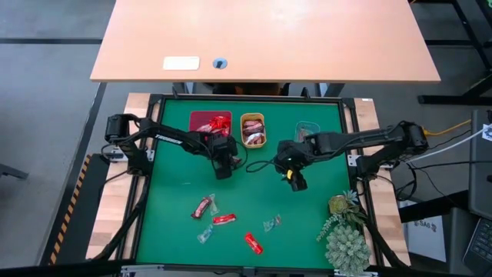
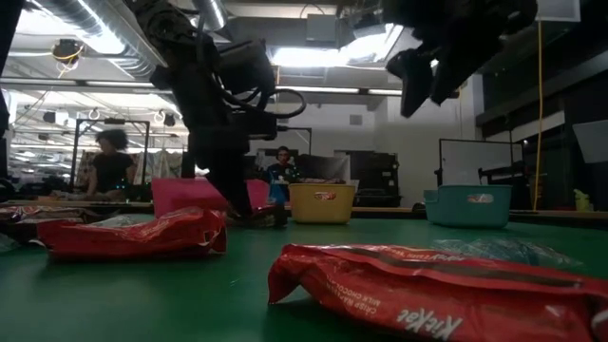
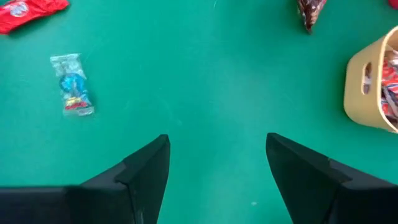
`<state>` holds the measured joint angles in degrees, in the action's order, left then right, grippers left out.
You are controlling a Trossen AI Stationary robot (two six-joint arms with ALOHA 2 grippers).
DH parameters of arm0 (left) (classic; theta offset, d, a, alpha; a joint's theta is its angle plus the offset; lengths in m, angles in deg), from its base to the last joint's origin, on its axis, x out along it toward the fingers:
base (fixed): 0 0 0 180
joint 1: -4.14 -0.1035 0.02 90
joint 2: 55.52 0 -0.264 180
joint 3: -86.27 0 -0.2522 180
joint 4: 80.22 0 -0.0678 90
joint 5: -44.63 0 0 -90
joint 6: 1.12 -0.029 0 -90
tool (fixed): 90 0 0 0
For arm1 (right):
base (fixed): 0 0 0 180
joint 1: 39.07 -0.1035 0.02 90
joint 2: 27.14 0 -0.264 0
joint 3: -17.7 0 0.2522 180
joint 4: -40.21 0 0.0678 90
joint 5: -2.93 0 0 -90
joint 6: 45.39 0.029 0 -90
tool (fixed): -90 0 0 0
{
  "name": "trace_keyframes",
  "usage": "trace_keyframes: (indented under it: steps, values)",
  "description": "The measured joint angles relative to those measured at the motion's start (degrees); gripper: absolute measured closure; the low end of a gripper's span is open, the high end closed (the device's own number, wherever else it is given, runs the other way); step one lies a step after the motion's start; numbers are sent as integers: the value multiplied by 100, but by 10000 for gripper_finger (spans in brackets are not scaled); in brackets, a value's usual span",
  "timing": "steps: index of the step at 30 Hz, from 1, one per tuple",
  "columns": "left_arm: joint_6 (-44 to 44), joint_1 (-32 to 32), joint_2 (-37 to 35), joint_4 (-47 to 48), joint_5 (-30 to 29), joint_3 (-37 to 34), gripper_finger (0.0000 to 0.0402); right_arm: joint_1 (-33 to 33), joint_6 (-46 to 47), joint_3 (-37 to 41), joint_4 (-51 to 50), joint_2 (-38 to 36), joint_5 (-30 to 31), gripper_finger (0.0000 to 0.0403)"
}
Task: Sort candy
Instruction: Put the brown chocolate bar into the yellow bin
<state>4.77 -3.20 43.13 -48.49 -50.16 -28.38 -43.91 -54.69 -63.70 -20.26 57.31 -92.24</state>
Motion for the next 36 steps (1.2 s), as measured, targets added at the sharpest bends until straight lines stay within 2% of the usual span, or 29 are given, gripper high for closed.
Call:
trace_keyframes:
  steps: [7, 17, 26, 31, 36]
  values:
    - [118, 0, 9, -324, -6, -7, 355, -1, 2, 0, -189, -707, 95, 139]
    - [702, -2, 13, -576, -15, 14, 363, 0, 4, 0, -739, -1723, 659, 139]
    - [752, -7, 5, -587, 139, 938, 363, 0, 3, 0, -1154, -2368, 1162, 139]
    - [507, -117, -4, -620, -445, 1487, 363, 0, 4, 0, -1136, -2594, 1224, 139]
    - [113, -336, -7, -634, -977, 1669, 363, 0, 13, 0, -1137, -2634, 1222, 139]
